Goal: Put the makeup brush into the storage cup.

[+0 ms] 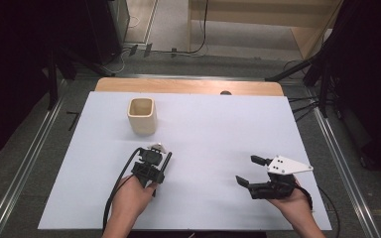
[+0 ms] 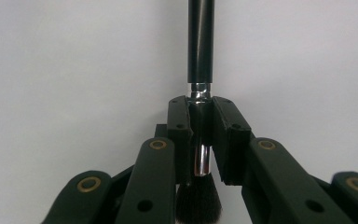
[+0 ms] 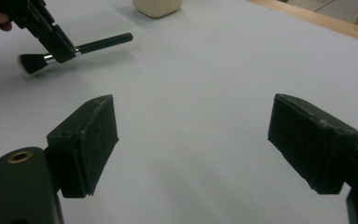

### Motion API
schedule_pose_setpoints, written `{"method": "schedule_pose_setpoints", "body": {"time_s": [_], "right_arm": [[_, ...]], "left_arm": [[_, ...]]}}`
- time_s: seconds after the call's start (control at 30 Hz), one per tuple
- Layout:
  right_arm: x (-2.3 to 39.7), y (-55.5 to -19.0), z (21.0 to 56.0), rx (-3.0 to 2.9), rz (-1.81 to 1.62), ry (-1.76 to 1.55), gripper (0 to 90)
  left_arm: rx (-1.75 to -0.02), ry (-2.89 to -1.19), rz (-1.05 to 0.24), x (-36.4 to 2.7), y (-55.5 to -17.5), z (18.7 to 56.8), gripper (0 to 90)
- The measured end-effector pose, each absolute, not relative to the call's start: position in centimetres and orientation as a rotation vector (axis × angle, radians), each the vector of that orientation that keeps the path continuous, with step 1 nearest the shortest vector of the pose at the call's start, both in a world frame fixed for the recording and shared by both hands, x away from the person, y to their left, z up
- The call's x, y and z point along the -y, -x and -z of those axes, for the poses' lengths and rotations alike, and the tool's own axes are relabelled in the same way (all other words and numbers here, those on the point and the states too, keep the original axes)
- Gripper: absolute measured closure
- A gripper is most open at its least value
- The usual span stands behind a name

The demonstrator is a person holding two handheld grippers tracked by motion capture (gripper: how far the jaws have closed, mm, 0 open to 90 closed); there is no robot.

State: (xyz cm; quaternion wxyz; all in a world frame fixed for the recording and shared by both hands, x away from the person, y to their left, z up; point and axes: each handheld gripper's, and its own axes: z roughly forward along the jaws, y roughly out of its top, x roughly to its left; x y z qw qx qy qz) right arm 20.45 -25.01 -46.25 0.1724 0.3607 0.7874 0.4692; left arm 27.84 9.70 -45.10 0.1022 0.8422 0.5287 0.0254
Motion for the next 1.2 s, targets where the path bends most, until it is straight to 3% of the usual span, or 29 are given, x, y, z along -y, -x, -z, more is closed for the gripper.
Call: {"method": "schedule_pose_setpoints", "body": {"time_s": [0.63,0.73,1.2], "right_arm": [[25.5,-20.9,46.3,-2.193,-1.4,-1.078,18.3],[25.5,-21.1,46.5,-2.216,-1.386,-1.093,22.4],[25.0,-22.0,46.5,-2.293,-1.425,-1.051,22.3]], "left_arm": [[-1.317,-2.353,-0.059,-11.5,-29.1,40.4,78.9],[-1.264,-2.354,-0.043,-11.9,-29.3,40.0,78.9],[-1.128,-2.356,-0.003,-14.4,-30.3,39.4,78.8]]}}
